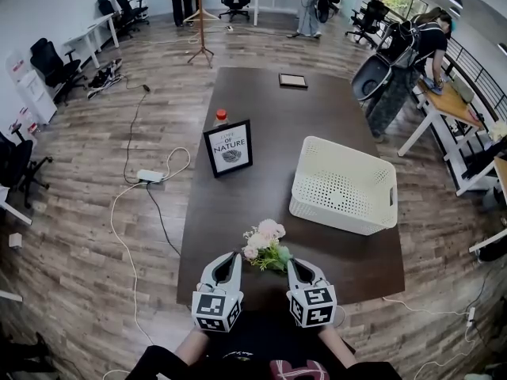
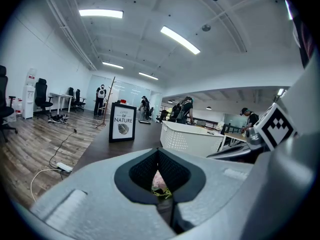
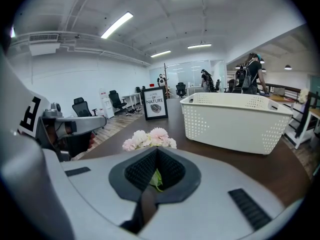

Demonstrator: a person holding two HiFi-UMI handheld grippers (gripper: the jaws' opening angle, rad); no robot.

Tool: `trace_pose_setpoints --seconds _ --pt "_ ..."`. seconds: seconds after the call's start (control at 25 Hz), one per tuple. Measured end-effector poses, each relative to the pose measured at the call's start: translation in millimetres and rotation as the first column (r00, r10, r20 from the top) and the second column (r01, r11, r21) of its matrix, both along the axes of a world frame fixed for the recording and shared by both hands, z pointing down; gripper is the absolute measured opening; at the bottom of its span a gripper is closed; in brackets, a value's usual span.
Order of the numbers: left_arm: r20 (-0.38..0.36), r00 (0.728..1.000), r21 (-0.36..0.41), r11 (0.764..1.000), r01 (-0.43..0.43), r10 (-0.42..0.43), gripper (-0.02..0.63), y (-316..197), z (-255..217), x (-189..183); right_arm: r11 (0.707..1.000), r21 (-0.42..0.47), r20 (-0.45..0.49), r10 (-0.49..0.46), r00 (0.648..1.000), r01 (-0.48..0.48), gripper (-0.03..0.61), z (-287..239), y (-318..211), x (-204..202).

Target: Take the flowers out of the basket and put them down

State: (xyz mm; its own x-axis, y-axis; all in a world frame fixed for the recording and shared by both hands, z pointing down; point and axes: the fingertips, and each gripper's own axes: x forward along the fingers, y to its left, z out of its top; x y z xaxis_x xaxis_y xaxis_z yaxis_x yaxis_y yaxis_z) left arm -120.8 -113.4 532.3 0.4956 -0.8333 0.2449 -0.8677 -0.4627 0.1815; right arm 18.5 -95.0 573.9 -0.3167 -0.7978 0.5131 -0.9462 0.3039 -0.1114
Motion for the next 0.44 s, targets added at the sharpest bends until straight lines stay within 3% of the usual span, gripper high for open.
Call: trace_pose_setpoints --seconds 0.44 --pt "0.002 1.000 -0.005 1.000 0.002 -0.002 0.009 -7.2 -1.5 -3.6 1.000 -0.005 0.009 0.016 1.000 -0.016 0.006 -2.2 -5.3 5.1"
